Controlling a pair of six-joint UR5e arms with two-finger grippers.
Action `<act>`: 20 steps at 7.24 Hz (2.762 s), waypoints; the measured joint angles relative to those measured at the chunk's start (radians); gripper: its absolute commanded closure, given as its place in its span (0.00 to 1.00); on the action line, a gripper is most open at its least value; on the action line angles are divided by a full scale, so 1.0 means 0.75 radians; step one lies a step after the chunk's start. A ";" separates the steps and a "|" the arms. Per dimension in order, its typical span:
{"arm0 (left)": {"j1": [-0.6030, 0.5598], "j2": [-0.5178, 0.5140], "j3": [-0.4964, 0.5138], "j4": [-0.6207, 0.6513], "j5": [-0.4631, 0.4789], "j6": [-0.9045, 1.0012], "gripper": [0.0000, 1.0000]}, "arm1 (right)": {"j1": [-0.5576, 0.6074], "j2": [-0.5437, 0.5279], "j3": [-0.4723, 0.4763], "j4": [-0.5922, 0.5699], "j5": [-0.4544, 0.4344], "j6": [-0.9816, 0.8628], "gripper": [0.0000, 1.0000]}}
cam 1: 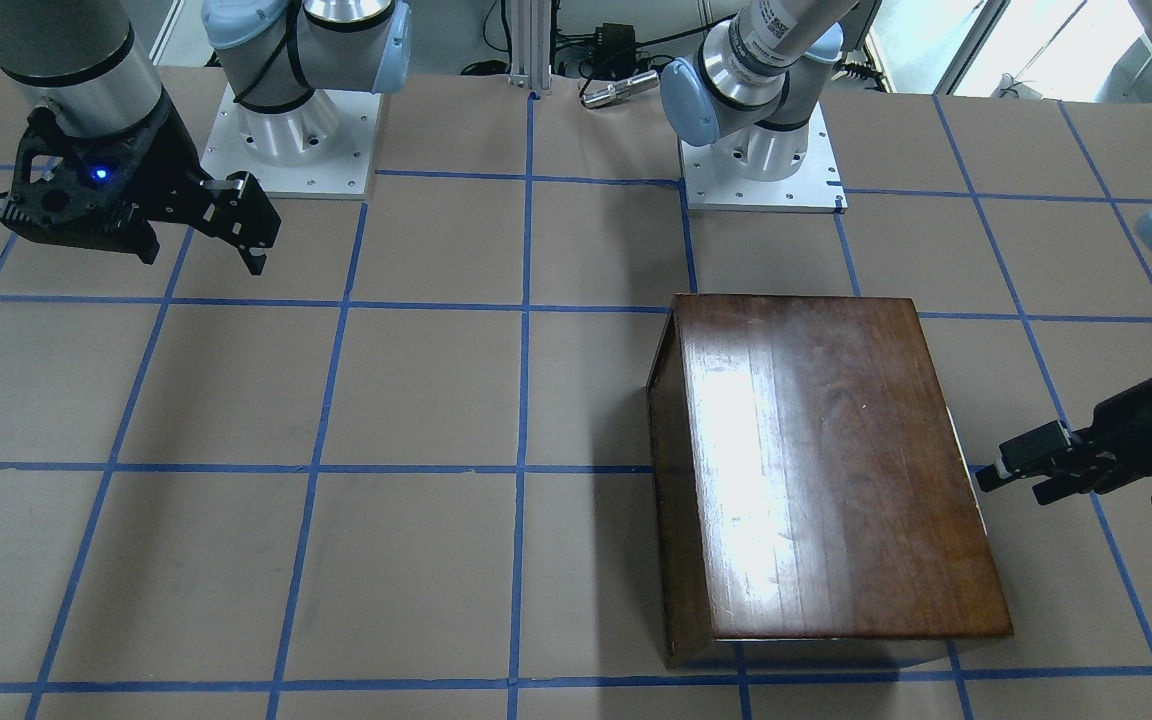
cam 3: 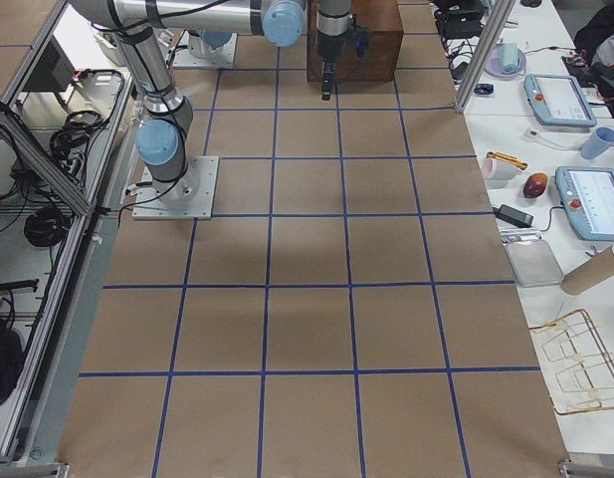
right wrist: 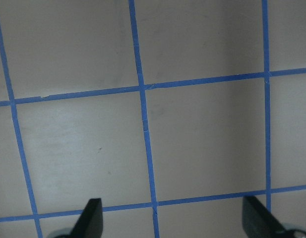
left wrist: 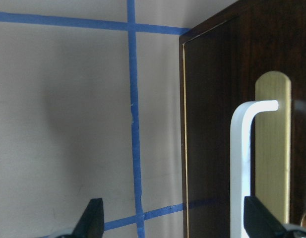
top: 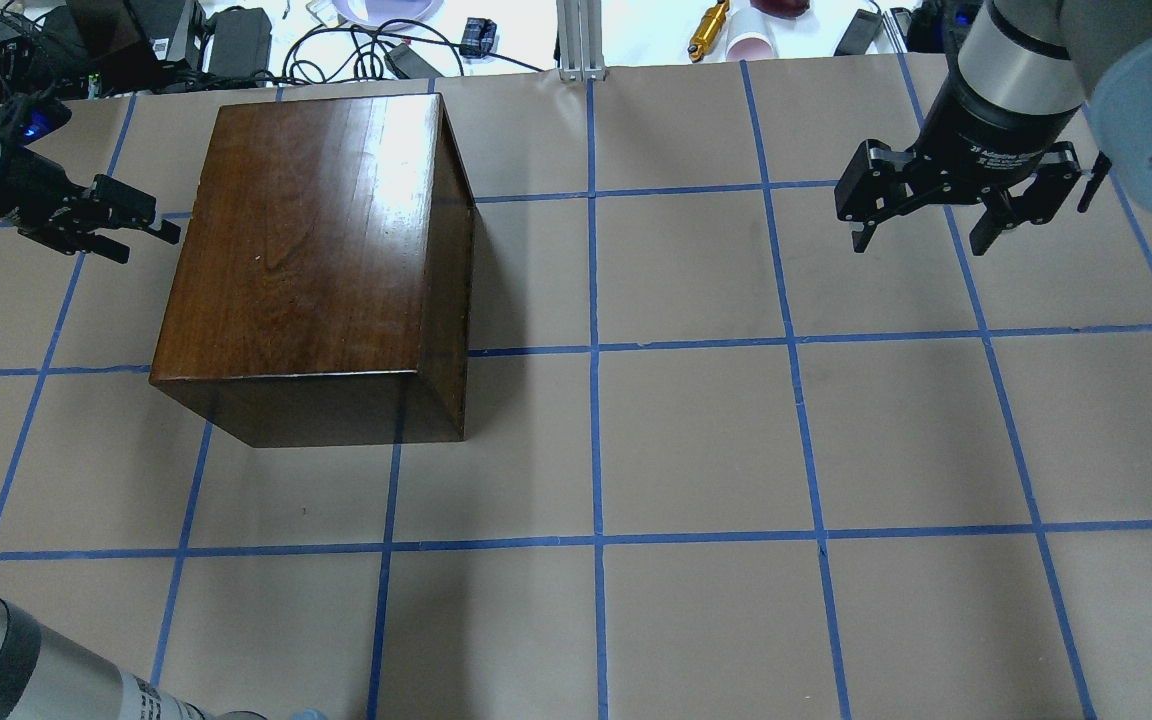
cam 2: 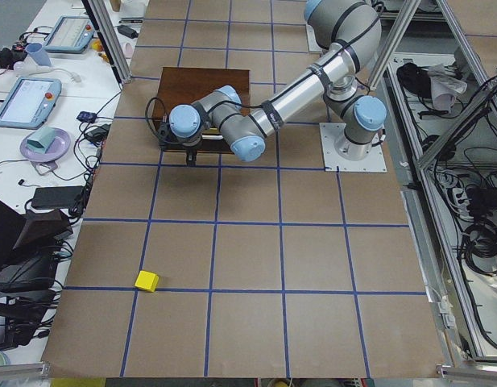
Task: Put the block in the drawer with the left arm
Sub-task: 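Close the left gripper on the white drawer handle, then pull the drawer open outward with the left gripper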
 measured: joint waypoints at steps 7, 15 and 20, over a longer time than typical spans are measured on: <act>-0.011 -0.043 -0.003 -0.019 -0.040 -0.015 0.00 | -0.001 0.000 0.000 0.000 0.000 0.000 0.00; -0.011 -0.056 0.006 0.001 0.002 -0.015 0.00 | 0.000 0.000 0.000 0.000 0.000 0.000 0.00; -0.010 -0.051 0.018 0.008 0.049 -0.013 0.00 | 0.000 0.000 0.000 0.000 0.000 0.000 0.00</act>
